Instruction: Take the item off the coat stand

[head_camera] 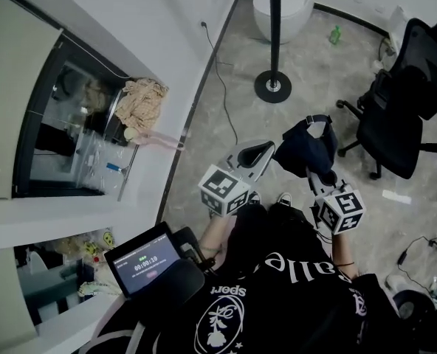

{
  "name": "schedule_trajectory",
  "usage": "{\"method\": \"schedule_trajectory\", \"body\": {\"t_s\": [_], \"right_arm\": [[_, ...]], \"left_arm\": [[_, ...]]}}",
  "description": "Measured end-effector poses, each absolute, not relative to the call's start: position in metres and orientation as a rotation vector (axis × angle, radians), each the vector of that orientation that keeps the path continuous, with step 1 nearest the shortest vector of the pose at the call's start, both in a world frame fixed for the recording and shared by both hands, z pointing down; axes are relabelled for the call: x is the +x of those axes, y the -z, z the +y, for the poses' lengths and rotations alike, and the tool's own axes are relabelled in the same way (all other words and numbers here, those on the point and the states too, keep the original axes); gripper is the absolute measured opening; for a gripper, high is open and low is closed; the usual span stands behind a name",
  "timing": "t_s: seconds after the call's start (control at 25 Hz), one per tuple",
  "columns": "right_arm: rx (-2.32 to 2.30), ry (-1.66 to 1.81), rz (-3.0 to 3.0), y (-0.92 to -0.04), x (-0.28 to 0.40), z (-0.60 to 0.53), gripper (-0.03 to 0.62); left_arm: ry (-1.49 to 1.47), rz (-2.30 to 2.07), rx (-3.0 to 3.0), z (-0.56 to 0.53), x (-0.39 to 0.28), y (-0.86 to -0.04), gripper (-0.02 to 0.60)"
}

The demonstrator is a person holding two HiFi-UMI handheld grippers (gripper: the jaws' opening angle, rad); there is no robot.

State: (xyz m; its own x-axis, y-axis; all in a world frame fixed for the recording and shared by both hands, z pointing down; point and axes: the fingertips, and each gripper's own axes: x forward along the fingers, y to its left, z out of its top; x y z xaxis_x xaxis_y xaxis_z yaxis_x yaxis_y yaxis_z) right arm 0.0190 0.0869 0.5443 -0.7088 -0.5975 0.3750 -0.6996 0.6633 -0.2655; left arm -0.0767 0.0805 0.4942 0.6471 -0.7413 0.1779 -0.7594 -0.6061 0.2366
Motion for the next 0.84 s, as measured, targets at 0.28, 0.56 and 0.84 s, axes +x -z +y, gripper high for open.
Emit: {"method": "schedule_trajectory", "body": {"t_s": [0.28,0.56,0.84], "right_arm": [[1.031,-0.553,-2.637,-0.542,-0.019,0.095,0.037],[1.056,-0.539,-2.634,-0.54,-0.036,0.097,0.037],[1.08,-0.537,-2.626,-0.538,-0.033,0.098,0.037]], "left_arm": [[-0.07,-1.209,2.582,0.086,-0.112,-0.493,0.003],[-0.06,-1.192,2.602,0.085,-0.129,-0.49,0.003],[-0.048,-1.176,2.612,0.084,-0.127,-0.487,0.003]]}}
